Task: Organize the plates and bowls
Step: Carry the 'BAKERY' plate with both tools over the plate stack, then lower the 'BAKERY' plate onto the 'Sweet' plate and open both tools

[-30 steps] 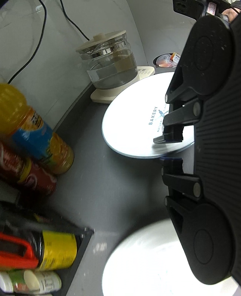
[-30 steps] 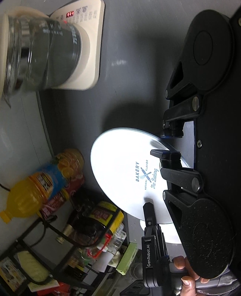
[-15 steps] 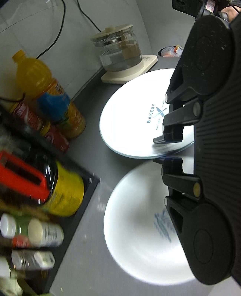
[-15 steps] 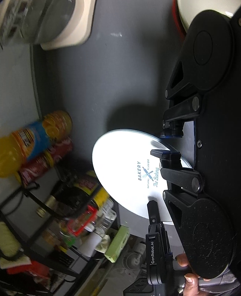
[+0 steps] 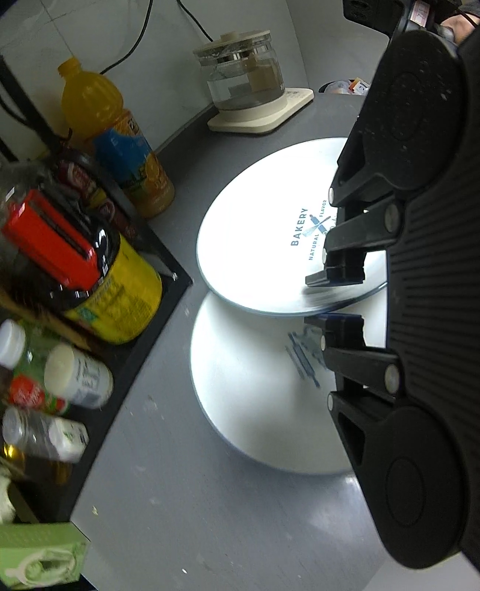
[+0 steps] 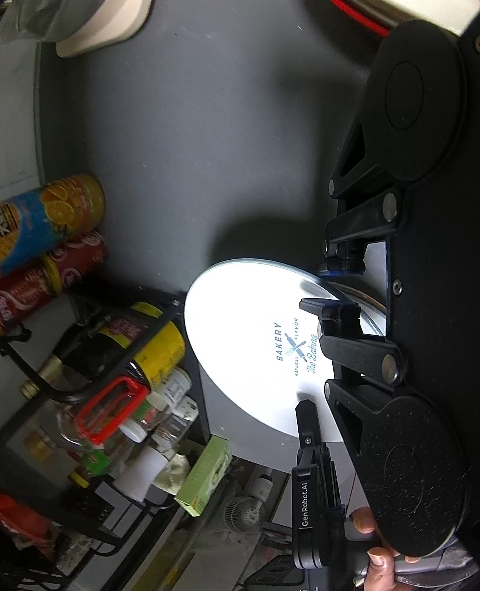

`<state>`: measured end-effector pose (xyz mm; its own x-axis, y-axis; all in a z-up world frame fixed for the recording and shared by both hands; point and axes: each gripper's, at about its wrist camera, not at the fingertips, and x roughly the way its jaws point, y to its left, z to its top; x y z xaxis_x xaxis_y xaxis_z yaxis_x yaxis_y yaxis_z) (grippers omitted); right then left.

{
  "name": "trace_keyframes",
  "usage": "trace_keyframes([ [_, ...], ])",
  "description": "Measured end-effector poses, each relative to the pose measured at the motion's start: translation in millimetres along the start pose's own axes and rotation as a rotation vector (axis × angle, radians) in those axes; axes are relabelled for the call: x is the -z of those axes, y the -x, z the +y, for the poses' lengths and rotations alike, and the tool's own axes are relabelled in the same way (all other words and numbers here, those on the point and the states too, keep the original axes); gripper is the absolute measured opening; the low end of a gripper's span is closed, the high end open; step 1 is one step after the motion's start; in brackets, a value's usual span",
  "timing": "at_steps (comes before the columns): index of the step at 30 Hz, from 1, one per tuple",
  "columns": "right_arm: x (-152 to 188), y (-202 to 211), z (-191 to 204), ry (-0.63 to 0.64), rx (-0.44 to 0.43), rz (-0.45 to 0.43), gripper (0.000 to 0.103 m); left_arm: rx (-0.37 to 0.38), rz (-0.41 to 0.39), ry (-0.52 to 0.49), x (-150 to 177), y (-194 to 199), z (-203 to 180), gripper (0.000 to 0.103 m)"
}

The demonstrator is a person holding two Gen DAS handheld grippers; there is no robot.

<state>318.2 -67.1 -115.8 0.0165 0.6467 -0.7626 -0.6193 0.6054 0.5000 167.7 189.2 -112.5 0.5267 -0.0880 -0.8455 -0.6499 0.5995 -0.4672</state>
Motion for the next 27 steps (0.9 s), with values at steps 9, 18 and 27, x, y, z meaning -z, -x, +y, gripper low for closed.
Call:
trace_keyframes([
  [9,16,-13,21,0.006,0.026,0.005,0.012,-0.018,0.029,0.015,9,1,33,0.012],
  [18,23,-27,33,0.000,0.068,0.015,0.011,-0.018,0.055,0.024,11,-6,56,0.012],
  [27,25,-41,40,0.029,0.103,0.043,0.012,-0.019,0.078,0.037,10,-17,73,0.013],
])
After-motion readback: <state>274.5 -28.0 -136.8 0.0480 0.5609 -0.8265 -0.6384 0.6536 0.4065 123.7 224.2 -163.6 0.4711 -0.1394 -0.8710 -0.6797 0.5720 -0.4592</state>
